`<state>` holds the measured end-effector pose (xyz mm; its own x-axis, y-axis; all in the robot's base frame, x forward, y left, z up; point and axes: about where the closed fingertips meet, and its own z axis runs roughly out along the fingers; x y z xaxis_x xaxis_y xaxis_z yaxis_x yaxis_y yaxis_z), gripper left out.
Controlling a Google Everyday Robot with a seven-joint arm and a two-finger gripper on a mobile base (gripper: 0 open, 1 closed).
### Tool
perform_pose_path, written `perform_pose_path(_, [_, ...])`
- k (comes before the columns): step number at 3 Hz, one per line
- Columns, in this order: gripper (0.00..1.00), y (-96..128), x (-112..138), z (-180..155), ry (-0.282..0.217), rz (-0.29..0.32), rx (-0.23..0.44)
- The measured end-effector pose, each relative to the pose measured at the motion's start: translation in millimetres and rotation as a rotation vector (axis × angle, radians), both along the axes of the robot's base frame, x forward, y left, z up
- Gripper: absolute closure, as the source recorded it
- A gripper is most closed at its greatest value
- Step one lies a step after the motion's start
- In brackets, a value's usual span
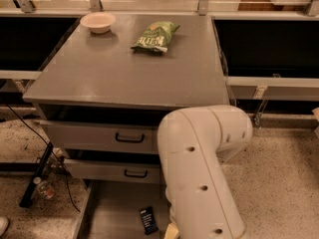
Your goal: Pick rxbar blueberry from bottom drawer and place on counter
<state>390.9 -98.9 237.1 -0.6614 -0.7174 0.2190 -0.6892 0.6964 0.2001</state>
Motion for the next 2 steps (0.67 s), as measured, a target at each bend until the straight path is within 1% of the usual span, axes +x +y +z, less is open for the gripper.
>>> perform_pose_path(1, [0.00, 9.3, 4.8, -11.9, 0.005, -0.061, -0.076])
perform_pose_path(2, [0.00, 16.0, 8.2, -18.1, 0.014, -0.097, -0.115])
